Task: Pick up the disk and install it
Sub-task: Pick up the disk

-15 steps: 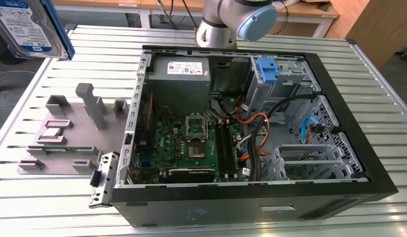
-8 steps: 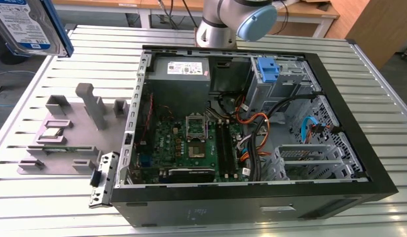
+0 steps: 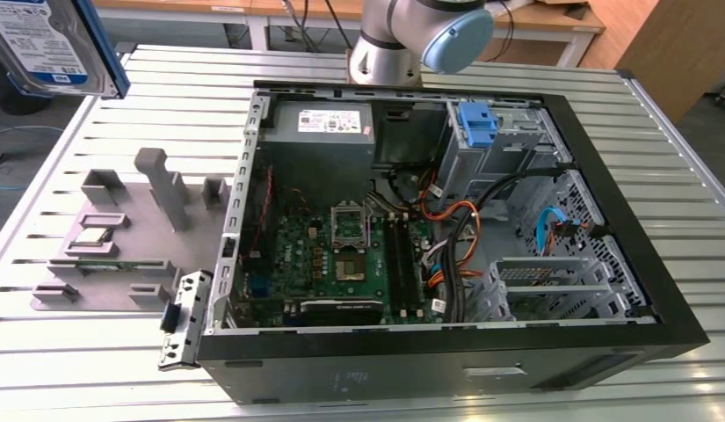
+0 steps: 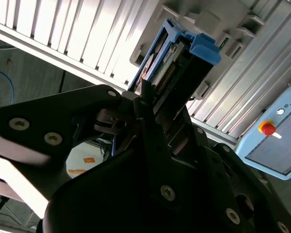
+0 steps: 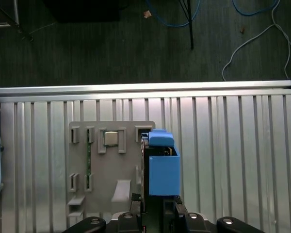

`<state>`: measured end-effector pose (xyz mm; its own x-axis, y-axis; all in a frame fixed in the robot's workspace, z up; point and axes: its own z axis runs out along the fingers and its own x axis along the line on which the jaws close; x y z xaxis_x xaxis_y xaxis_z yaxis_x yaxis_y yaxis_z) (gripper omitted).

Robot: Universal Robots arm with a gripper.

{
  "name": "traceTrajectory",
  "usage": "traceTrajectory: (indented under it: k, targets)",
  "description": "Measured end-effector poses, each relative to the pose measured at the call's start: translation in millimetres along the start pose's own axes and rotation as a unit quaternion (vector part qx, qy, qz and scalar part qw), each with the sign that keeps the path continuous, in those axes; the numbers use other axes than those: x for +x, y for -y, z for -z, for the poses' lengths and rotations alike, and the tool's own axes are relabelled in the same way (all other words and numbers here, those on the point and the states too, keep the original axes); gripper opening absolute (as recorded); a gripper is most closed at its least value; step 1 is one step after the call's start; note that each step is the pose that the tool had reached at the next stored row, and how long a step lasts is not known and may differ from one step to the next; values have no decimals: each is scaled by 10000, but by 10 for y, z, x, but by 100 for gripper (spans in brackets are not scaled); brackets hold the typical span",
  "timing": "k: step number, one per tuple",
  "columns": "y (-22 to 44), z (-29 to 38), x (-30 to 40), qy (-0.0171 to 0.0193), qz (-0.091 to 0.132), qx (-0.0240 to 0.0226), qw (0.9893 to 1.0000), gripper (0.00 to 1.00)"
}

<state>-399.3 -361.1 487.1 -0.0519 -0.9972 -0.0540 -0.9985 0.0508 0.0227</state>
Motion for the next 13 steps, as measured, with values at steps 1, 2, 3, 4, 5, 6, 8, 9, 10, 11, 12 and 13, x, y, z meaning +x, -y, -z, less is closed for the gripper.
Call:
traceTrajectory:
  k: [1,2,3,4,5,6,8,9,10,11,12,13]
  targets:
    - [0,14,-1,0,0,0,10000,35]
    - [-1,26,-2,0,0,0,10000,35]
    - [-1,35,-2,0,0,0,10000,35]
    - [-1,37,-2,0,0,0,10000,35]
    - [-1,36,-2,0,0,0,10000,35]
    - [-1,37,-2,0,0,0,10000,35]
    - [-1,37,-2,0,0,0,10000,35]
    - [-1,37,-2,0,0,0,10000,35]
    - [2,37,-3,1,0,0,10000,35]
    - [11,38,-3,0,0,-1,10000,35]
    - [23,39,-4,0,0,-1,10000,35]
    - [41,38,-4,1,0,0,10000,35]
